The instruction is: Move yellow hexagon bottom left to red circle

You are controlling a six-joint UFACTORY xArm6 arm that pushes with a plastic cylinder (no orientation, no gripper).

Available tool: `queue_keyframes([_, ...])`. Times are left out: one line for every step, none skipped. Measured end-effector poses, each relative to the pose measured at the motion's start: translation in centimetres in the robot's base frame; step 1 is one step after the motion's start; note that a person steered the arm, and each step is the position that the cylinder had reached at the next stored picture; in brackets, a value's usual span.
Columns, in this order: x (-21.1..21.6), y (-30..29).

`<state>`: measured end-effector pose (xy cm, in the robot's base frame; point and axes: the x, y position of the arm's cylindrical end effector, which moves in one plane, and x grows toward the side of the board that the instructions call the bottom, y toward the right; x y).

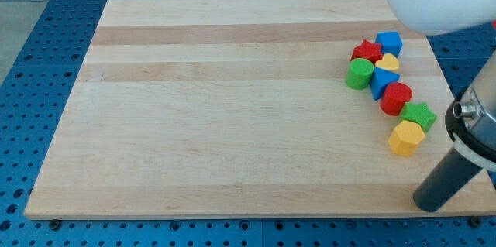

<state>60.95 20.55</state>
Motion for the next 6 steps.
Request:
queue_keyframes([-4.1,0.0])
queue_keyframes([-6.3,0.0])
queue_keyframes([-7.3,0.0])
queue_keyframes([-8.9,0.0])
queue_keyframes([-12.0,0.4])
queue_keyframes([-14.3,0.4])
